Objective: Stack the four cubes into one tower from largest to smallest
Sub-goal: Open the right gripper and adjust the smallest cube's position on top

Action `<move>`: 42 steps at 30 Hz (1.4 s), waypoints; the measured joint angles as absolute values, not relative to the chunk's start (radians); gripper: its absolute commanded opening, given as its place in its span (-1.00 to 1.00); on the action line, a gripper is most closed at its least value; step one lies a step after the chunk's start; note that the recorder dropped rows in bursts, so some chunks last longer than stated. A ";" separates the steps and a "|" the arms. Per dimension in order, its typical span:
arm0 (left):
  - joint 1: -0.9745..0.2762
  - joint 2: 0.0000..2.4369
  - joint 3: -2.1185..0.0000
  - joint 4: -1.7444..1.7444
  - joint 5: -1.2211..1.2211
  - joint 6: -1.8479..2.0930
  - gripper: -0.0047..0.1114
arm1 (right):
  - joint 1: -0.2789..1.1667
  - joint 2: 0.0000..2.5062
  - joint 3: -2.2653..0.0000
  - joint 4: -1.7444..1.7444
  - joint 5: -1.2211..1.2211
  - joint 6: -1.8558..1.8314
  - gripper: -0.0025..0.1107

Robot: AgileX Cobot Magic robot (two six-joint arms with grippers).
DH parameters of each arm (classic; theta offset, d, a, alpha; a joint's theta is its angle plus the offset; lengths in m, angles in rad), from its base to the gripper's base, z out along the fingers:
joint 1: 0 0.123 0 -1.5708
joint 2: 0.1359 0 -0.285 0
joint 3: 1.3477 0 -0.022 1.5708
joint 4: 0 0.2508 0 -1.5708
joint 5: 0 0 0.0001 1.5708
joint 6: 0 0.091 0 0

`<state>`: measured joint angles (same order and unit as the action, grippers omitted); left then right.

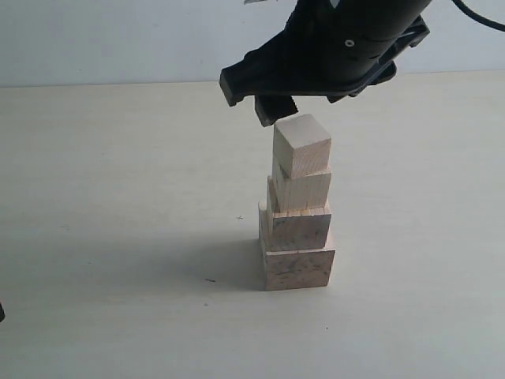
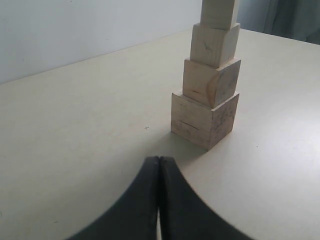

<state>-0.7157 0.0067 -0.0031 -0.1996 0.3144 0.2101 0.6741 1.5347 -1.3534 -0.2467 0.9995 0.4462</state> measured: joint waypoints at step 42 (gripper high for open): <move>-0.716 0.007 -0.003 -0.200 0.314 0.210 -0.92 | 0.674 1.552 -1.353 -0.302 0.975 0.396 0.26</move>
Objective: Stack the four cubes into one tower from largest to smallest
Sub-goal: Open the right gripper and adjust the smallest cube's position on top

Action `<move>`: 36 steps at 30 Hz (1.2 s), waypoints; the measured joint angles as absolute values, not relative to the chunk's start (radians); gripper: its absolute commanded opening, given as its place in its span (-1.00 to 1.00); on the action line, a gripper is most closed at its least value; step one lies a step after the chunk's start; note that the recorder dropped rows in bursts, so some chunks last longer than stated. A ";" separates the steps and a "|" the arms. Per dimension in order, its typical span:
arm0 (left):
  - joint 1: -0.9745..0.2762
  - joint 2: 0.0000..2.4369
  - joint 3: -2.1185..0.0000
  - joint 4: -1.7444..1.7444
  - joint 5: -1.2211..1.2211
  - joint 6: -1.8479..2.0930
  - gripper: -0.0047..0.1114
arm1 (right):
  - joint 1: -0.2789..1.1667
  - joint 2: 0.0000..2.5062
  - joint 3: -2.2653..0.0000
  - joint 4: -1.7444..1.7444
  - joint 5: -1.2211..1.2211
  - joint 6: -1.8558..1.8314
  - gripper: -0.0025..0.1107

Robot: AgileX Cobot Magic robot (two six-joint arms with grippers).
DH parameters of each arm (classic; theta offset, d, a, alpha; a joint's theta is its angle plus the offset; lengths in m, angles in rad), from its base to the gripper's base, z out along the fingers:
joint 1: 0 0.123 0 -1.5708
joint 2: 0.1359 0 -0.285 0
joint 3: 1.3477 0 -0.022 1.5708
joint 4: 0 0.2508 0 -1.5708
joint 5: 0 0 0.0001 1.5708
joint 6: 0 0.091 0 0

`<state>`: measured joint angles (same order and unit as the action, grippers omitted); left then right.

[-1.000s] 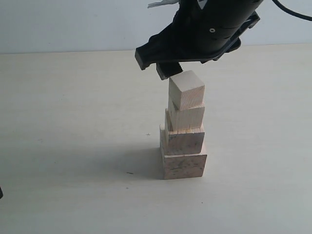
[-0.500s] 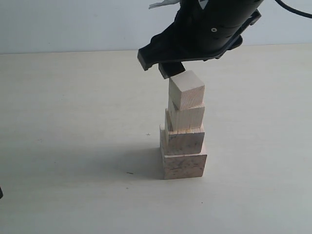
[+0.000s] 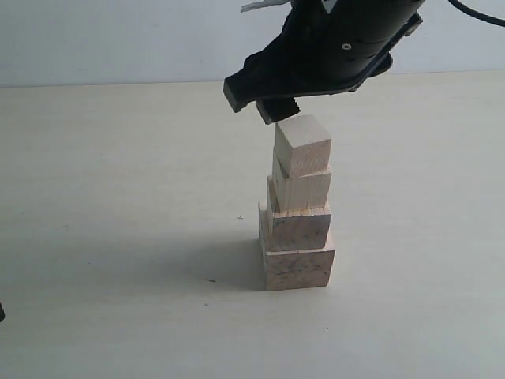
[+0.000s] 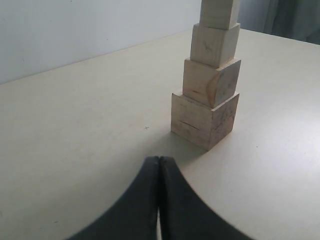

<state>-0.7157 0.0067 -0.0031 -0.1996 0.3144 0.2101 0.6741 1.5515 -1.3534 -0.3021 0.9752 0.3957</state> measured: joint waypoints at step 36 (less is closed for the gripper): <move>-0.716 0.007 -0.003 -0.200 0.314 0.210 -0.92 | 0.674 1.585 -1.351 -0.300 0.999 0.370 0.26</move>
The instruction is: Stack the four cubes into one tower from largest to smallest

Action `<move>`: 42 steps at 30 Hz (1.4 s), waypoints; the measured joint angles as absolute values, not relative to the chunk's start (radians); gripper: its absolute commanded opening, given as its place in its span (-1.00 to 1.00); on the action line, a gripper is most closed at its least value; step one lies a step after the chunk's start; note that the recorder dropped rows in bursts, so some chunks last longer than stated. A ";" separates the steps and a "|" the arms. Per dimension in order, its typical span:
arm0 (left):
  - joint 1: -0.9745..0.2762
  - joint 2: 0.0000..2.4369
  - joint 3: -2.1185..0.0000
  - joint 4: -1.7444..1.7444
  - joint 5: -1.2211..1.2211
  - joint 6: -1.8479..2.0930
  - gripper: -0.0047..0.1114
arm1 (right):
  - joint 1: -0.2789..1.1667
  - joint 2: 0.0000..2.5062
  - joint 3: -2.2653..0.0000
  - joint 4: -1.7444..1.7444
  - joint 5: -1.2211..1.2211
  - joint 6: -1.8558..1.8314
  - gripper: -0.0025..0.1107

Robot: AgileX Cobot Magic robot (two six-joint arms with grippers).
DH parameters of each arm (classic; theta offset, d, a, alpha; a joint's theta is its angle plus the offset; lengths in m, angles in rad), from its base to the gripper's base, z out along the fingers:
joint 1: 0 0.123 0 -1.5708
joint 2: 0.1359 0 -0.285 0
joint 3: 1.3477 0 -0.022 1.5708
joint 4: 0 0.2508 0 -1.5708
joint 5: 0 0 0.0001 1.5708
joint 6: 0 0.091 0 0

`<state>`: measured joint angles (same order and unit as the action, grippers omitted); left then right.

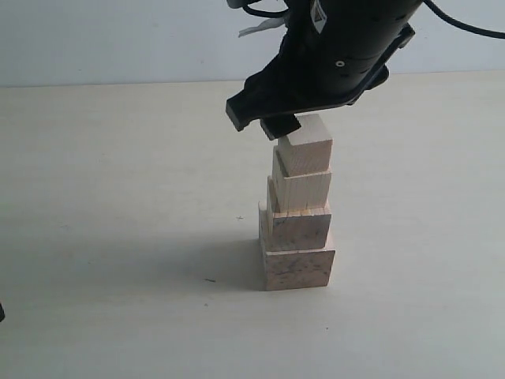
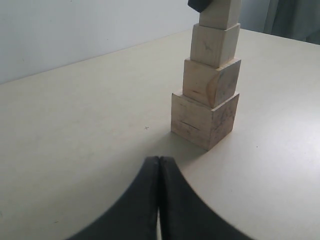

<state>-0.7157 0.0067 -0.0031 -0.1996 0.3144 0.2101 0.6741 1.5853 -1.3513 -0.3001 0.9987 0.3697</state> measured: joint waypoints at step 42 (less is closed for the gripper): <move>-0.716 0.007 -0.003 -0.200 0.314 0.210 -0.92 | 0.674 0.813 -0.566 -0.132 0.569 0.437 0.26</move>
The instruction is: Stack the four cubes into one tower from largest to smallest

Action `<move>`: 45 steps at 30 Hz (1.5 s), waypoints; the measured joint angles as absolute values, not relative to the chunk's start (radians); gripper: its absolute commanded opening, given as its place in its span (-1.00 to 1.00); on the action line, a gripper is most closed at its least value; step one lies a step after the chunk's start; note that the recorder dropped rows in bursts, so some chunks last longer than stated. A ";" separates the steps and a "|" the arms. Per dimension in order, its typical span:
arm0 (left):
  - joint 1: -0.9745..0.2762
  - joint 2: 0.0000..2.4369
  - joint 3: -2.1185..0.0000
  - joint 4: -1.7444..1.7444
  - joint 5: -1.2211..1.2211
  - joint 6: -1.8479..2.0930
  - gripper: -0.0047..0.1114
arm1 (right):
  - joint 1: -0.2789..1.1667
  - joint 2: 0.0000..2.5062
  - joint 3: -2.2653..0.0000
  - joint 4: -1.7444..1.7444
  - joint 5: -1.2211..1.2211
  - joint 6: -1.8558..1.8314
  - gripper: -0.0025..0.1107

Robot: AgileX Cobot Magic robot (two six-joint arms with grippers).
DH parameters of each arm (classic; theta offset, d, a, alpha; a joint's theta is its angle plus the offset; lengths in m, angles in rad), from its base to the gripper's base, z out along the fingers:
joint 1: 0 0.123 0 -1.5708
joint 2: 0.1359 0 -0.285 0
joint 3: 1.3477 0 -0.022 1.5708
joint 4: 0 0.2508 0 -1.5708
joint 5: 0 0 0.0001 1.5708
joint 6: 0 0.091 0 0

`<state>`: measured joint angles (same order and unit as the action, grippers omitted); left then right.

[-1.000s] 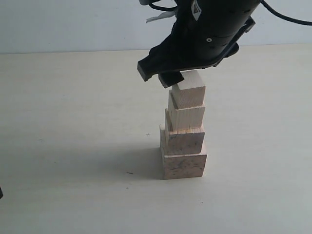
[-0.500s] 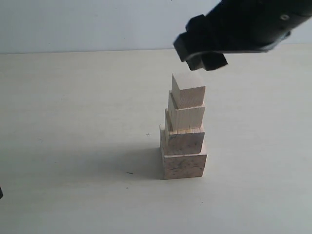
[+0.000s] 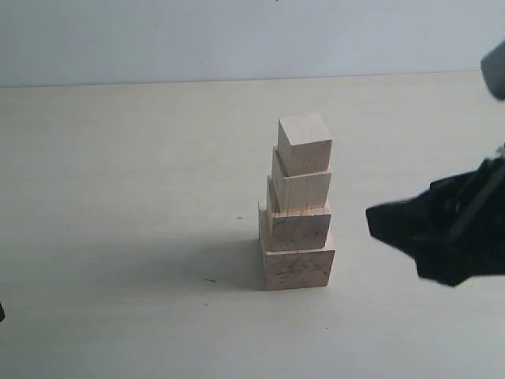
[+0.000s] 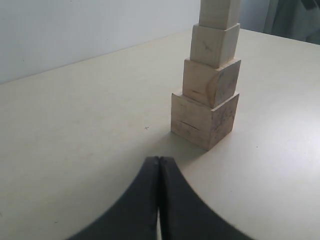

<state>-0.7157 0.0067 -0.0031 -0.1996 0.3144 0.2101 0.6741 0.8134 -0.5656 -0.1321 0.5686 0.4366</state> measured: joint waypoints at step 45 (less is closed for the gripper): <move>-0.716 0.007 -0.003 -0.200 0.314 0.210 -0.92 | 0.628 1.127 -0.361 -0.102 -0.112 0.257 0.25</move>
